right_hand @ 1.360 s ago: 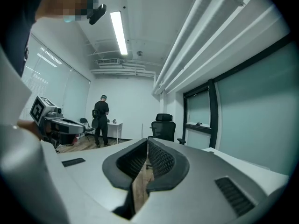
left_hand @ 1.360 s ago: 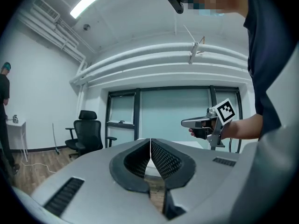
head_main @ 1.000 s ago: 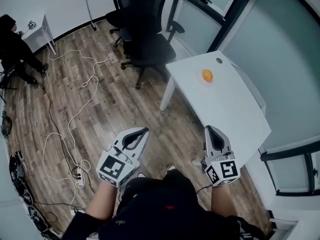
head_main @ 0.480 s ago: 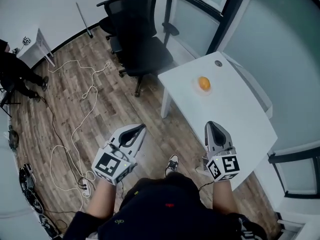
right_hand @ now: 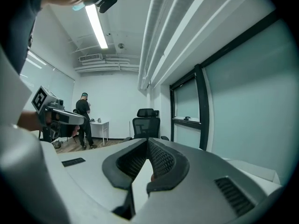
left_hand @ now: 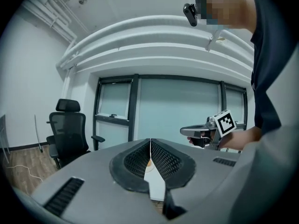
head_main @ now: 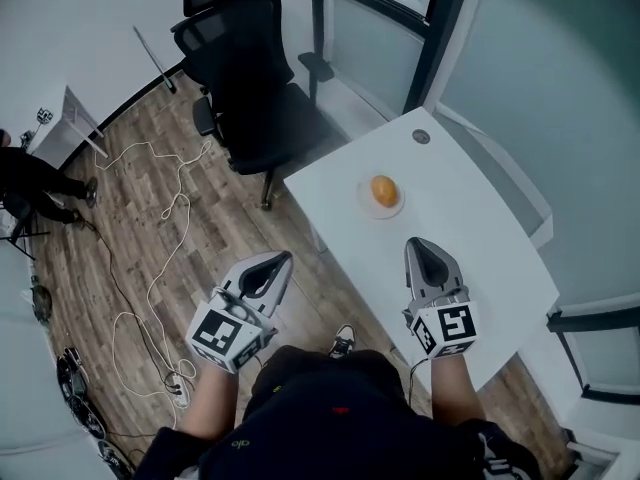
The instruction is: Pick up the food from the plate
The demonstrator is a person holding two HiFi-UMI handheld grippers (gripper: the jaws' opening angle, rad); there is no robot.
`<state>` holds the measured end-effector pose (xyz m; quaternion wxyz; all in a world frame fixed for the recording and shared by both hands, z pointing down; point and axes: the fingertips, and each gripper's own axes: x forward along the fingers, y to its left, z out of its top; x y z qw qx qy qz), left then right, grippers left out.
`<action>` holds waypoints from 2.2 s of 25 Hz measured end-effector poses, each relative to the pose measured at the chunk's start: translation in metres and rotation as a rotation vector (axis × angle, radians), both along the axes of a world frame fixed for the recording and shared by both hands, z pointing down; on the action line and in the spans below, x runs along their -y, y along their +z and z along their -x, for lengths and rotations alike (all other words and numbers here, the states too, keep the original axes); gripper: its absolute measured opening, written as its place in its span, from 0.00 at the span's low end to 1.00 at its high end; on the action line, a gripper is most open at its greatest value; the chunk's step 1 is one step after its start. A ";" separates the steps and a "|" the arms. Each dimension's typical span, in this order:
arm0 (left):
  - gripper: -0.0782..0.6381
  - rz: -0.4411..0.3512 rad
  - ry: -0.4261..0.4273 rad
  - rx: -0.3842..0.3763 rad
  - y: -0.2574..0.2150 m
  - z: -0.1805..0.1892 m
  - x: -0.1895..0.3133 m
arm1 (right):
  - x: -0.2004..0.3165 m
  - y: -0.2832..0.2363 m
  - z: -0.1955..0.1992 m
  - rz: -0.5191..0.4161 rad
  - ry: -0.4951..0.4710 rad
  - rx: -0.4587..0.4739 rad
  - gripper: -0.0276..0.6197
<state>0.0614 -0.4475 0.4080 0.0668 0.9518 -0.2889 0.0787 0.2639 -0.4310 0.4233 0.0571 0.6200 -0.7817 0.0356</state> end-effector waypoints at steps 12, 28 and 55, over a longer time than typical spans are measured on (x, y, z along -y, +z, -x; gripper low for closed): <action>0.14 0.046 0.157 -0.007 0.031 -0.069 0.072 | 0.048 0.037 -0.062 0.087 0.149 0.022 0.08; 0.14 0.188 0.248 -0.006 0.092 -0.042 0.194 | 0.196 0.191 -0.062 0.452 0.167 -0.091 0.46; 0.14 0.165 0.269 -0.005 0.072 -0.048 0.179 | 0.212 0.132 -0.054 0.283 0.172 -0.095 0.59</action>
